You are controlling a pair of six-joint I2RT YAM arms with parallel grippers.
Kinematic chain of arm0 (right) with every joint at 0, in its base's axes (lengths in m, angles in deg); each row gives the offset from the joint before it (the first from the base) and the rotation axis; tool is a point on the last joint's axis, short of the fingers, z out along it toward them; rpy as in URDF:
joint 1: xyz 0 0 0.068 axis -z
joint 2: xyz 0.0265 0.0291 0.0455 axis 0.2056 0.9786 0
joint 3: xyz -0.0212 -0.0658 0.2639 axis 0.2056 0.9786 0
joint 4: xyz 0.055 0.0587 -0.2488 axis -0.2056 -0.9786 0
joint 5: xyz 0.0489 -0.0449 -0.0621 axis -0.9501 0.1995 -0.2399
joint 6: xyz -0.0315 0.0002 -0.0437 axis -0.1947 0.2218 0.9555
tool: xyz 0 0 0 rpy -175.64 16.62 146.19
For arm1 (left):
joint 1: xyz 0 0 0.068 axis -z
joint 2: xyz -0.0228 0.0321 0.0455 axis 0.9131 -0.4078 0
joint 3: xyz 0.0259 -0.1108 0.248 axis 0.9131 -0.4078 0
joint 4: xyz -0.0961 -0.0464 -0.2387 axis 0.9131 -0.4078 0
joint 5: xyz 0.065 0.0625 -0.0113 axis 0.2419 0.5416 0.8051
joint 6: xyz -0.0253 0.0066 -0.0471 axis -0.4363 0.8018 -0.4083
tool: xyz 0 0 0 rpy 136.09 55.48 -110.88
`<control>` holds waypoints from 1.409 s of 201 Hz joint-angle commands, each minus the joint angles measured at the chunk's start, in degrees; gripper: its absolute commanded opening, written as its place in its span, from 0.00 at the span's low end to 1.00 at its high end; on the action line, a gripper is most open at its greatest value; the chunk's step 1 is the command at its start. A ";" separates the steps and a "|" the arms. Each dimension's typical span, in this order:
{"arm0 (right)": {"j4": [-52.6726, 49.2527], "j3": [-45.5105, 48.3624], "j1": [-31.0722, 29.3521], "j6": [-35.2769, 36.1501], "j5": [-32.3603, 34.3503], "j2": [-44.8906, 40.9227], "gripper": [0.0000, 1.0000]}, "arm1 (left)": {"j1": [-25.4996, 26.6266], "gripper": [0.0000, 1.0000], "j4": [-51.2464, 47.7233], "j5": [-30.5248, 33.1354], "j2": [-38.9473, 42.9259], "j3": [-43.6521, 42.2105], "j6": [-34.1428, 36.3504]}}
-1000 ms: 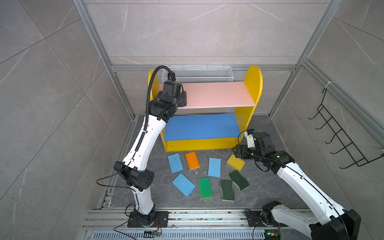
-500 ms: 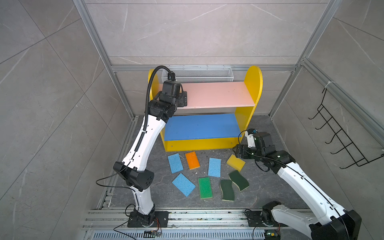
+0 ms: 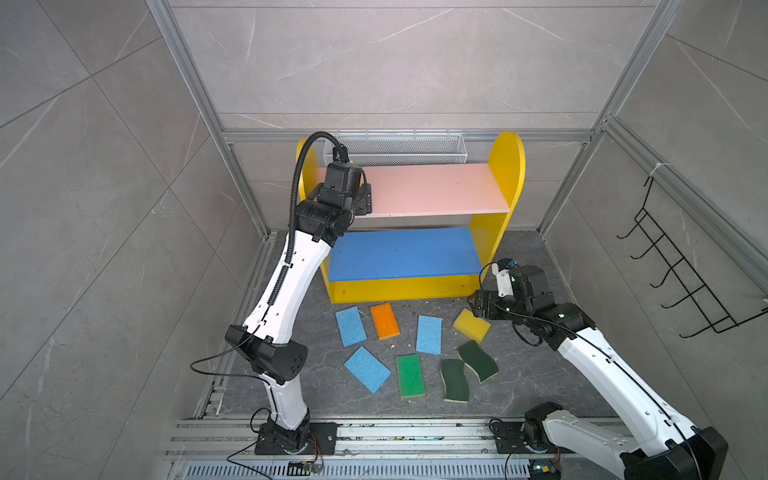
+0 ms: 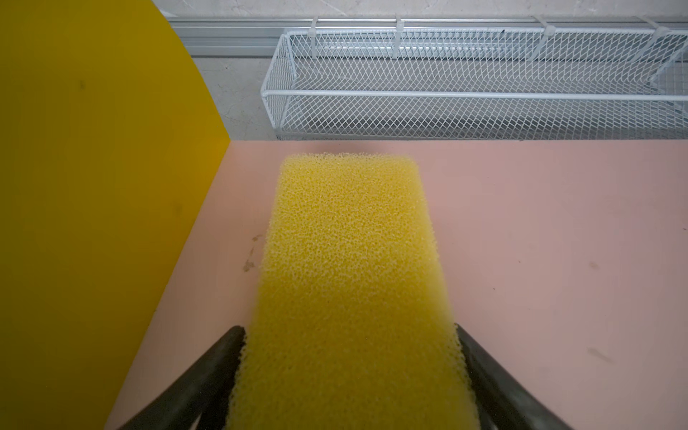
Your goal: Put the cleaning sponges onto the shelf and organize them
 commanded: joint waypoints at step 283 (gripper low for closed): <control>-2.77 -1.82 -0.32 1.21 1.89 -1.67 0.91 | -1.19 0.73 -0.88 -8.40 0.52 -3.24 0.22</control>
